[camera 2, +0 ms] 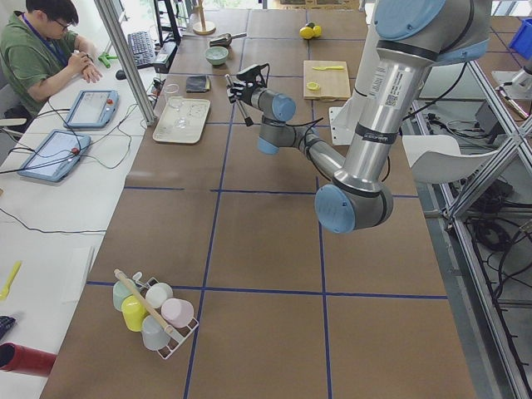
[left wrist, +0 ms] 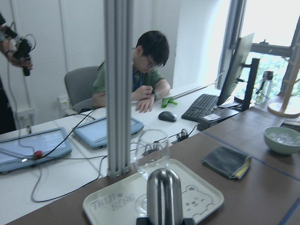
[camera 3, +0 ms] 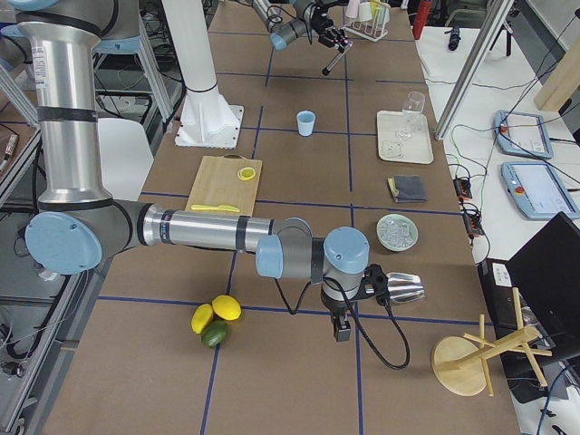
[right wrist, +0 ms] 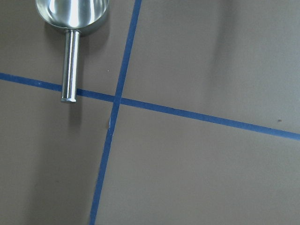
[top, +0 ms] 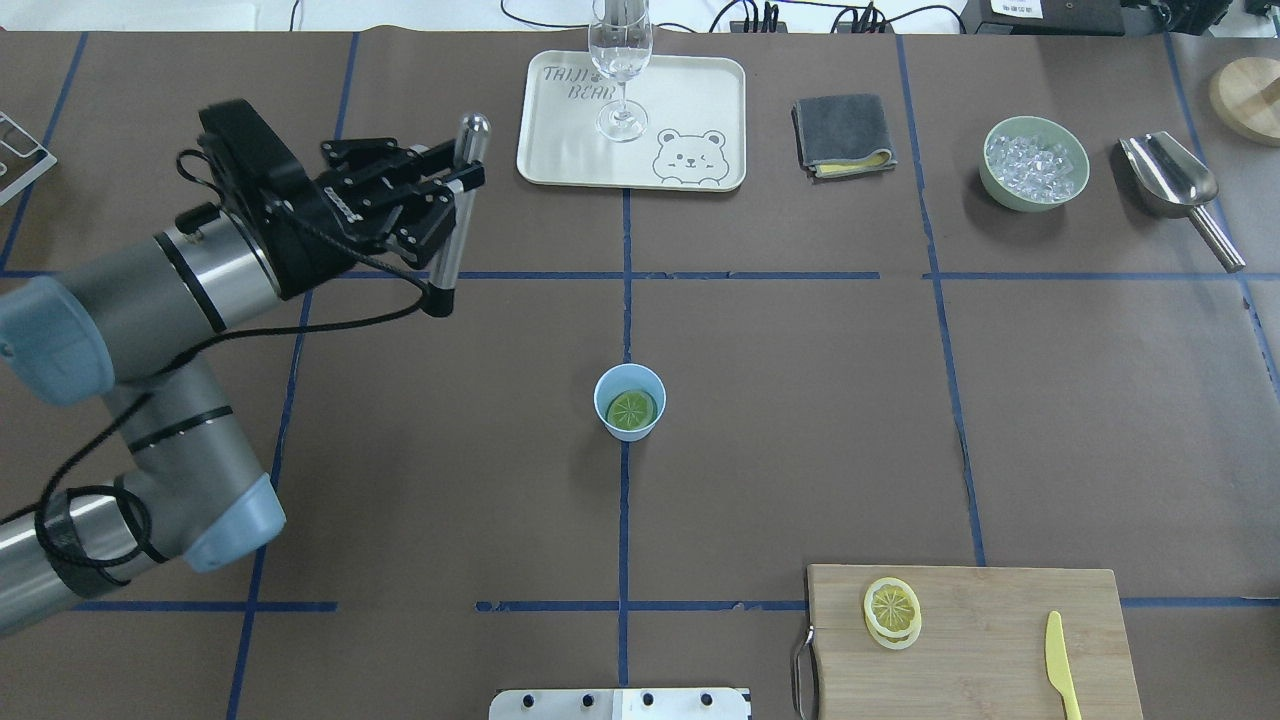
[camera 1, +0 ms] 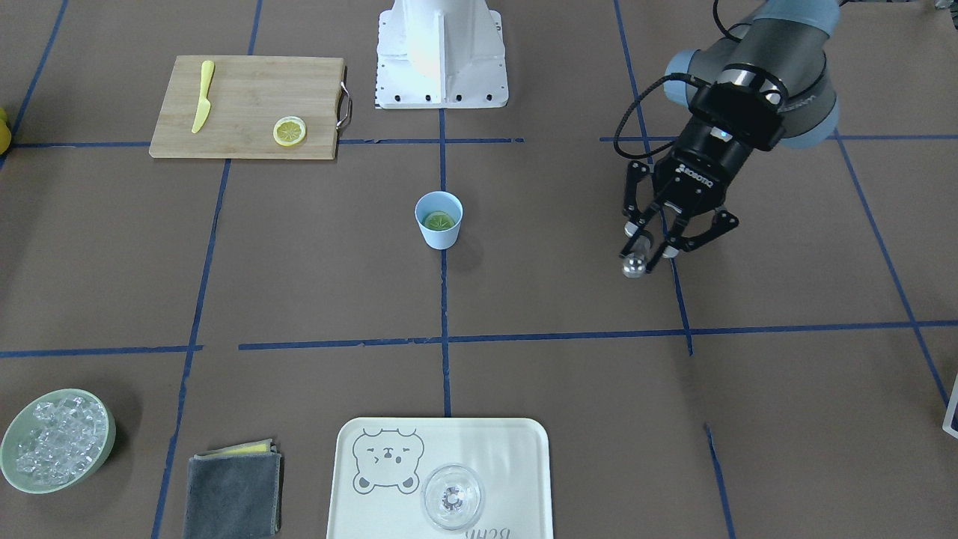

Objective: Squeeze lemon into cup
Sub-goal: 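Lift the muddler and carry it over the blue cup, then press the muddler down onto the lemon inside the cup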

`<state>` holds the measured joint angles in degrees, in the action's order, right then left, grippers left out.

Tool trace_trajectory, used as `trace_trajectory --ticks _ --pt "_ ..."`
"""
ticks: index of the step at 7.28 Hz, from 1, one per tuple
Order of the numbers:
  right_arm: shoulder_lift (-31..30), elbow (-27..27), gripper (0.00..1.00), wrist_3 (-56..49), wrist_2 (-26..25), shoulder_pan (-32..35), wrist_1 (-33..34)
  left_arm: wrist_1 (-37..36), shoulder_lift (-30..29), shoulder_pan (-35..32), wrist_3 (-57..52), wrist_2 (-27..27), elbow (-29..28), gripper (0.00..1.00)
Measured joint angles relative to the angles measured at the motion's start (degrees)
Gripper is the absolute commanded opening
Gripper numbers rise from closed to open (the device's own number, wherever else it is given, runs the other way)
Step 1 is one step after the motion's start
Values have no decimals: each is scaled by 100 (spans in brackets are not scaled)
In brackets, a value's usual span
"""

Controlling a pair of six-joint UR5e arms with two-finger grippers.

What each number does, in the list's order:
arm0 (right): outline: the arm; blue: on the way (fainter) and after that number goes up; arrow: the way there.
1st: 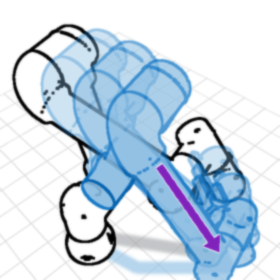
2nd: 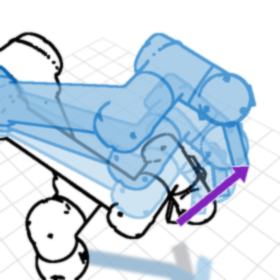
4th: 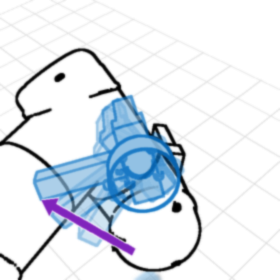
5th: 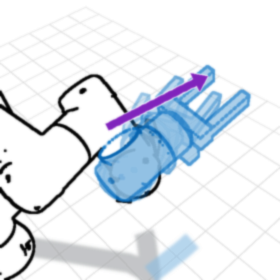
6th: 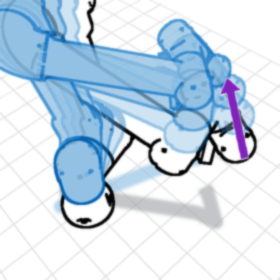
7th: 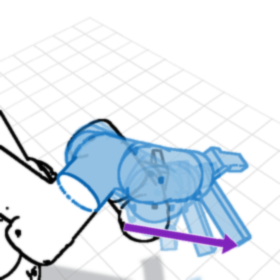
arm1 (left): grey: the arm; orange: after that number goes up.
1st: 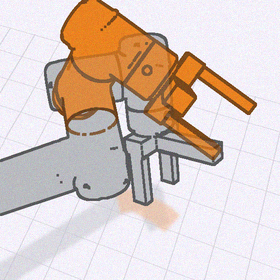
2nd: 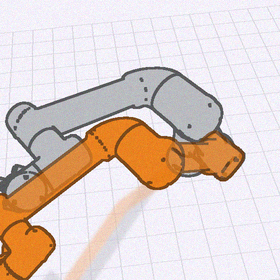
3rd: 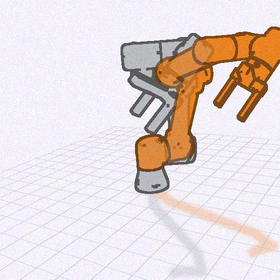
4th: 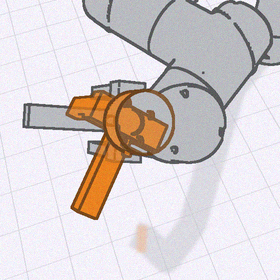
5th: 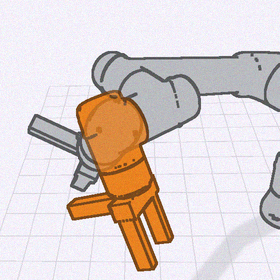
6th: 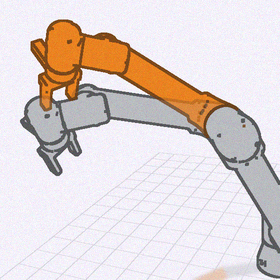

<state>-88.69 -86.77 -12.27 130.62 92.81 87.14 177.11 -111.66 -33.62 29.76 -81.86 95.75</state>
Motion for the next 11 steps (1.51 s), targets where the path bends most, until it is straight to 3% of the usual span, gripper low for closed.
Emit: trace_trajectory --ticks 2,4,7,11 --pt "21 5 100 7 -1 0 -3 1240 -229 887 -180 912 -633 0" --pt "32 10 100 13 -1 0 -4 1972 -710 1441 -555 1408 -1206 0" --pt "39 23 100 14 -3 0 -4 2055 -1216 1653 -695 1653 -1643 0" --pt "44 37 100 14 -33 0 -4 2041 -1430 1665 -887 1704 -1798 0"
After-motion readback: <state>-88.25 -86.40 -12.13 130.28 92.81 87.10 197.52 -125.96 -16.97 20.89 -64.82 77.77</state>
